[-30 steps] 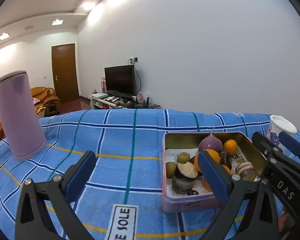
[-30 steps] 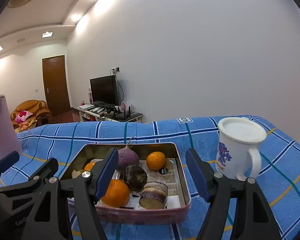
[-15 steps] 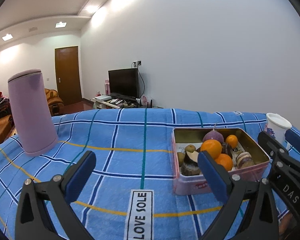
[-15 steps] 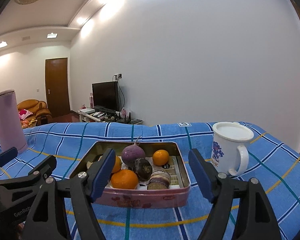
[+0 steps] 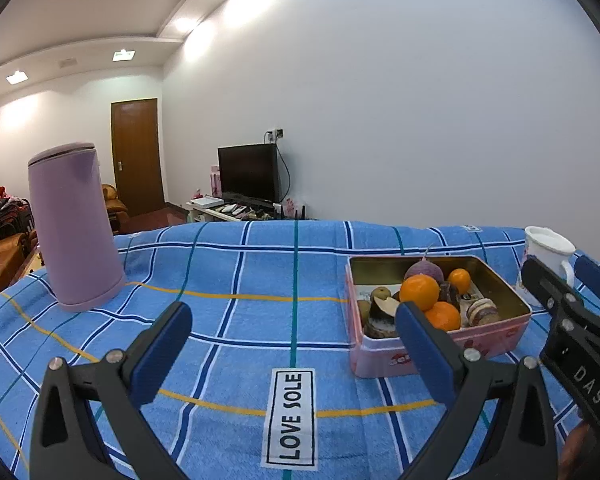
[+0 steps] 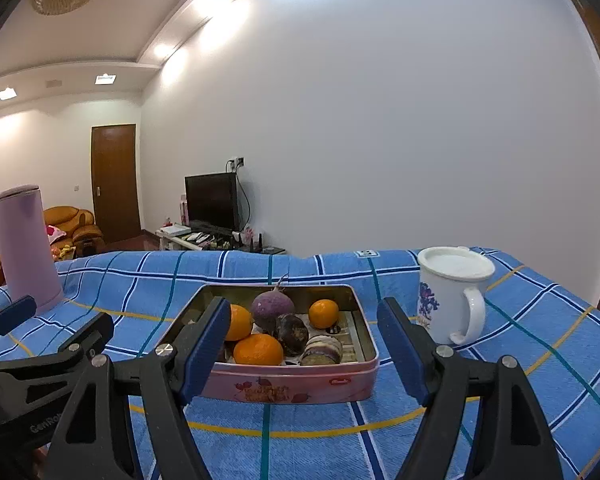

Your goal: Organize fruits

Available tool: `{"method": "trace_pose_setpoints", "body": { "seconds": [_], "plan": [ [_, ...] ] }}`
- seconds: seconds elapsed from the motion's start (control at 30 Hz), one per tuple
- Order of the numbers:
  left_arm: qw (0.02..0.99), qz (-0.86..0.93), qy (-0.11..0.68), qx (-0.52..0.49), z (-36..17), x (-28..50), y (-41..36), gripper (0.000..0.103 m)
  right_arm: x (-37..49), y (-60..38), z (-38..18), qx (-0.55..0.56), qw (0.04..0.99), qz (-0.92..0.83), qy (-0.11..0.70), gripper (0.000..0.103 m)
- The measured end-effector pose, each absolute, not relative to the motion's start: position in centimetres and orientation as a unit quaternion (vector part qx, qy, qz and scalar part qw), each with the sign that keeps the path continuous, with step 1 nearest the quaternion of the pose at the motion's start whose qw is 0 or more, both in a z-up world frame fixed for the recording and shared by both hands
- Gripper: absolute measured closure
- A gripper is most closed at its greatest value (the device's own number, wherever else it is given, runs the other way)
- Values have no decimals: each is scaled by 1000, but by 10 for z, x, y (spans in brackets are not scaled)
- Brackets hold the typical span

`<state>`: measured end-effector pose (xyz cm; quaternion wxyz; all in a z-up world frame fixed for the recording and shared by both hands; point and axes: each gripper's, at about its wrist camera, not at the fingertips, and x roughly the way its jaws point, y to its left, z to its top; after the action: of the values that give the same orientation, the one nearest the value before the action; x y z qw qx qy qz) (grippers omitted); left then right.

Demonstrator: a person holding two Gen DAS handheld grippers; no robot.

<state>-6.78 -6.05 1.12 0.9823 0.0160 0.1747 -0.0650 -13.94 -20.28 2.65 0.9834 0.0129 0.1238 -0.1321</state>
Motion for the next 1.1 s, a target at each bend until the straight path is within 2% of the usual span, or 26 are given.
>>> {"method": "trace_pose_setpoints", "body": {
  "seconds": [0.3, 1.1],
  "plan": [
    [983, -67, 173, 17, 12, -71, -60, 0, -149, -200, 29, 4, 984, -150, 99, 26],
    [981, -61, 185, 14, 10, -67, -58, 0, -150, -202, 30, 7, 983, -152, 103, 26]
  ]
}}
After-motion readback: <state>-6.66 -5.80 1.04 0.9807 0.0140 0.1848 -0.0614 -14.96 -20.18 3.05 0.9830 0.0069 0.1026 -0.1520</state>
